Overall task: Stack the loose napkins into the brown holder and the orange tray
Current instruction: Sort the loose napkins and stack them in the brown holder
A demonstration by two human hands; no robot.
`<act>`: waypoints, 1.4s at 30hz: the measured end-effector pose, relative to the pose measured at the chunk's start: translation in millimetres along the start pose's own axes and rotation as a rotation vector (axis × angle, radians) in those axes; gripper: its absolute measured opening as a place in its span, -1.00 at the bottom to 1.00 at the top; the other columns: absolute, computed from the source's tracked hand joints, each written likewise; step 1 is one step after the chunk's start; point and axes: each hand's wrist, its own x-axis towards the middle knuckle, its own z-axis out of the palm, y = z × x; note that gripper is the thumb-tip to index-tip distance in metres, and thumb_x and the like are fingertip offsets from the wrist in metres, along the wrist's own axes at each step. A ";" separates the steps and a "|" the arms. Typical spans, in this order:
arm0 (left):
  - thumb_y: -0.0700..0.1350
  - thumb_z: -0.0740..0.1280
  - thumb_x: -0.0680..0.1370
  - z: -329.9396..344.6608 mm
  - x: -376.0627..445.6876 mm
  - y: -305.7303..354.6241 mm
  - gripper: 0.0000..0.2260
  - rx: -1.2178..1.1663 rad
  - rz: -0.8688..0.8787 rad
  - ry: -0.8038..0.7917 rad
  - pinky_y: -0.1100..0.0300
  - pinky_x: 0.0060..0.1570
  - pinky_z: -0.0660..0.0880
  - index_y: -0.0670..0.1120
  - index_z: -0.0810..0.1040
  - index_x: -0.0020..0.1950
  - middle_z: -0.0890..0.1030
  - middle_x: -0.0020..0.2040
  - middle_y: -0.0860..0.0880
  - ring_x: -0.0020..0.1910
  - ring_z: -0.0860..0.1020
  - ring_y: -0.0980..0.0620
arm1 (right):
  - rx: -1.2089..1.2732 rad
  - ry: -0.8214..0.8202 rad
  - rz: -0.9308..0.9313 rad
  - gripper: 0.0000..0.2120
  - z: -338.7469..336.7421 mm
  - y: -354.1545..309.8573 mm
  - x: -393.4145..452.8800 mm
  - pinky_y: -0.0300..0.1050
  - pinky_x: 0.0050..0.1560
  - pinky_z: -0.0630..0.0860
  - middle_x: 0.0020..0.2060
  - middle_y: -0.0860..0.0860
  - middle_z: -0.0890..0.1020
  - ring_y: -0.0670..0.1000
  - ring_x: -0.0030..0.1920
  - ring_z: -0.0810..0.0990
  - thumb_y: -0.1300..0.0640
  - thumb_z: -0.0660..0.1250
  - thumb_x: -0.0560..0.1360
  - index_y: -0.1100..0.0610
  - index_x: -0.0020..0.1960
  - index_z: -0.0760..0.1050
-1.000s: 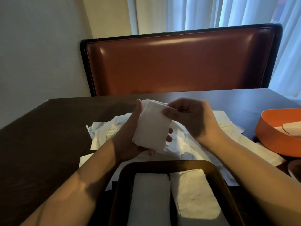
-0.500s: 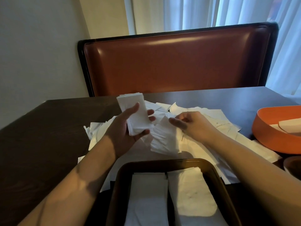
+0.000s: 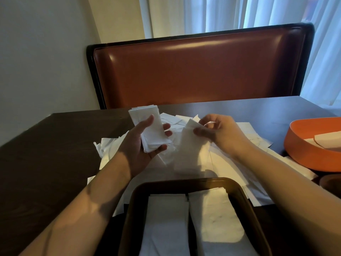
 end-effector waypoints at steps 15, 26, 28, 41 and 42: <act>0.07 0.55 0.29 -2.1 -1.1 -5.2 -0.47 0.140 -0.012 -0.166 -0.02 -0.12 0.64 0.05 0.48 0.20 0.65 0.00 -0.09 0.00 0.65 -0.10 | 0.874 -0.227 0.023 -0.59 -2.8 -24.3 -11.5 -0.10 -0.04 0.63 0.02 0.11 0.66 0.05 -0.02 0.67 0.27 0.40 0.41 0.15 0.25 0.52; -0.23 0.49 0.31 -2.0 -0.5 -16.8 -0.55 0.468 0.168 -0.205 0.20 -0.39 0.55 0.03 0.51 0.14 0.66 -0.08 0.00 -0.23 0.64 0.07 | 0.659 0.048 -0.070 -0.77 3.1 -15.3 -7.3 -0.16 0.05 0.58 -0.10 -0.02 0.69 -0.01 -0.02 0.66 0.29 0.38 0.51 0.12 0.15 0.54; -0.28 0.47 0.37 -3.8 1.3 -16.5 -0.60 0.482 0.196 -0.200 0.19 -0.40 0.53 0.02 0.52 0.14 0.68 -0.14 0.06 -0.25 0.63 0.09 | 0.678 0.038 -0.082 -0.75 0.9 -18.2 -6.1 -0.18 0.03 0.58 -0.14 -0.01 0.69 -0.01 -0.06 0.66 0.29 0.38 0.51 0.14 0.17 0.53; -0.23 0.38 0.33 -4.7 1.7 -15.9 -0.67 0.449 0.256 -0.200 0.21 -0.44 0.47 0.00 0.57 0.07 0.66 -0.15 0.03 -0.26 0.58 0.07 | 0.378 -0.198 -0.051 -0.61 -3.4 -10.6 -5.9 -0.17 -0.05 0.57 0.02 -0.02 0.69 0.02 0.02 0.65 -0.13 0.34 0.39 0.07 0.12 0.61; -0.23 0.38 0.32 -5.1 2.0 -15.8 -0.67 0.436 0.251 -0.196 0.21 -0.43 0.47 0.00 0.57 0.06 0.66 -0.16 0.04 -0.26 0.59 0.07 | 0.348 -0.200 -0.074 -0.62 -4.4 -10.4 -5.9 -0.17 -0.04 0.59 0.01 -0.04 0.69 0.01 0.02 0.66 -0.12 0.36 0.38 0.05 0.12 0.60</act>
